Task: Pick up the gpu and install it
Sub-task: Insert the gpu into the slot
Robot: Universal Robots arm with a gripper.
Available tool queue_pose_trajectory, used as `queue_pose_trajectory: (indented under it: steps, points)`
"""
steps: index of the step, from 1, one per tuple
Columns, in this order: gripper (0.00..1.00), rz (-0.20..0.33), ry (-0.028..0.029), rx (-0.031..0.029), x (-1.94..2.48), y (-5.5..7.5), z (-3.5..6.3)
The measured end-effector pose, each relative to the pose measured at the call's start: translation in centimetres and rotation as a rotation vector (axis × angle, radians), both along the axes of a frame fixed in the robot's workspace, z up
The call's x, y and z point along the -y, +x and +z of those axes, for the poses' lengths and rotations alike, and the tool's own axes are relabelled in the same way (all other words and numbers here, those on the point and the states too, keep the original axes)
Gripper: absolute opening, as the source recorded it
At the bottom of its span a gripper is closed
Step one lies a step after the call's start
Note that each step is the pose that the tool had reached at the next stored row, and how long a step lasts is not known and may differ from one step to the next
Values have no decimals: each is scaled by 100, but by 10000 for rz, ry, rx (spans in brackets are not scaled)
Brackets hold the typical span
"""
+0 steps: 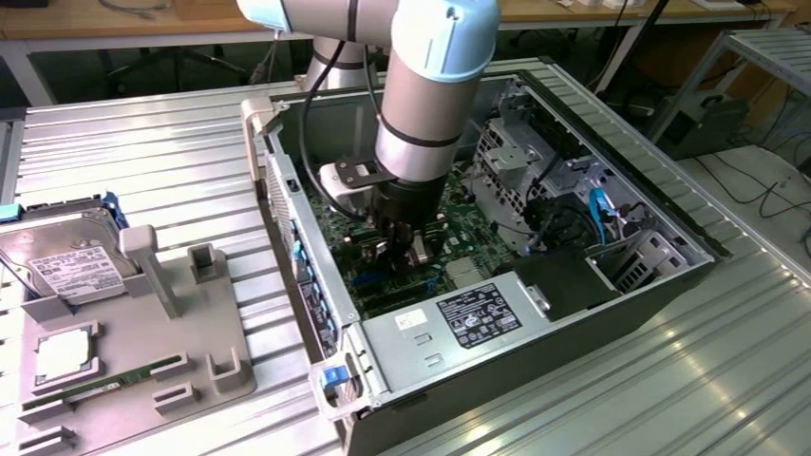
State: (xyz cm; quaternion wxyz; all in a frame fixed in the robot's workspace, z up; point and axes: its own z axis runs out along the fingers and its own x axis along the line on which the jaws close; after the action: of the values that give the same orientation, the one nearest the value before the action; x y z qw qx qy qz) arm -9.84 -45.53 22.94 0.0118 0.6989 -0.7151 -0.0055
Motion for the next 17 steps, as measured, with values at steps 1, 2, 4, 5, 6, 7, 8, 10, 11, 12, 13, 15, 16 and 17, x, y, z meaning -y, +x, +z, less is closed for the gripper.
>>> queue_pose_trajectory:
  steps: [1,2,4,5,6,7,8,10,11,12,13,15,16,17]
  points:
    - [29,-1,0,0,-1,0,11]
    - [29,-1,1,1,-1,0,11]
    - [29,-1,3,2,-1,0,10]
    - [29,-1,2,2,-1,0,10]
    - [29,1,1,0,-5,4,11]
    - [29,5,0,-1,-8,12,10]
    - [29,11,0,0,-10,23,10]
    - [29,11,0,1,-10,23,10]
    - [29,11,1,1,-11,23,9]
    - [29,12,2,2,-7,24,7]
    - [29,13,2,2,2,24,6]
    - [29,12,1,1,7,23,3]
    - [29,12,0,1,7,23,2]
    - [29,12,0,0,7,21,1]
